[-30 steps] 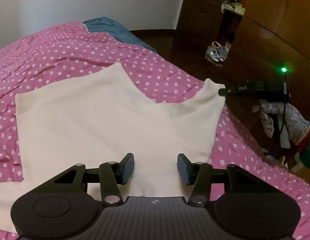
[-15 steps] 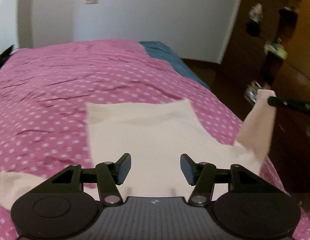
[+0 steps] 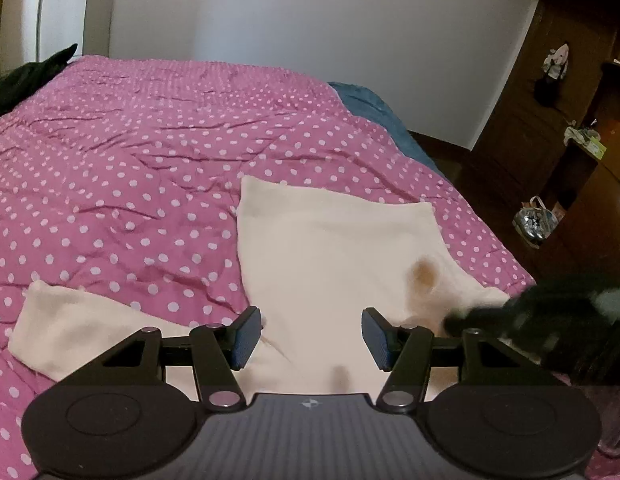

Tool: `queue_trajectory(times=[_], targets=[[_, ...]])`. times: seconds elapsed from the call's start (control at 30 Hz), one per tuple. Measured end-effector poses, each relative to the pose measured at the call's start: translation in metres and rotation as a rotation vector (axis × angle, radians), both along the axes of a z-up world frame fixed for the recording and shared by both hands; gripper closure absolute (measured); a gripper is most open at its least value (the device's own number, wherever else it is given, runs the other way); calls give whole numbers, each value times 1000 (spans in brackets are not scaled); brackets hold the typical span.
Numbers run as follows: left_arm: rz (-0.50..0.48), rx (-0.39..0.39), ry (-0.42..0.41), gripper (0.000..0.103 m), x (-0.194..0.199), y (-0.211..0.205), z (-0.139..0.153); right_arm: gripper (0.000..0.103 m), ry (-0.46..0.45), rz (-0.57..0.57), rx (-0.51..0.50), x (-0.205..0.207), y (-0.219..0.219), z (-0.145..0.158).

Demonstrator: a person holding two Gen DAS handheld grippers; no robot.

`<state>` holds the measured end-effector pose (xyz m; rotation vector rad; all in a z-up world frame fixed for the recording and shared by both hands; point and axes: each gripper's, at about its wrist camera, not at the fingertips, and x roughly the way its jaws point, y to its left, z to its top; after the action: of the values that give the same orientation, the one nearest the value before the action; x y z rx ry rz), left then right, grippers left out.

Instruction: Fold clothes

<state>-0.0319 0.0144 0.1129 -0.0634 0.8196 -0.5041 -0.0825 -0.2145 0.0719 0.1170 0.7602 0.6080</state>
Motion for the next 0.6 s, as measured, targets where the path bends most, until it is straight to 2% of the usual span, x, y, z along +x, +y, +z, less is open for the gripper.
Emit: queue_trajectory(times=[0.03,0.13,0.27,0.33,0.5,0.6], targets=[[-3,1,3,44,0,-1,-1,92,9,10,5,-1,3,-4],[-22,7,7,44,-1,-4,-4,88,7,29,1,-10,2,-5],[-48,5,9,44,-3,-11,-6,77,-26,2,-34,-26,-27,5],[-61,7,13,44,-3,-17,-7,65,-31,-34,-65,-37,-44,6],[-90,37,29,47,-3,-33,-17,55,-32,-156,-196,-64,-85,-6],[-106,57,38,49,-3,-43,-23,55,-29,-181,-211,-68,-92,-10]])
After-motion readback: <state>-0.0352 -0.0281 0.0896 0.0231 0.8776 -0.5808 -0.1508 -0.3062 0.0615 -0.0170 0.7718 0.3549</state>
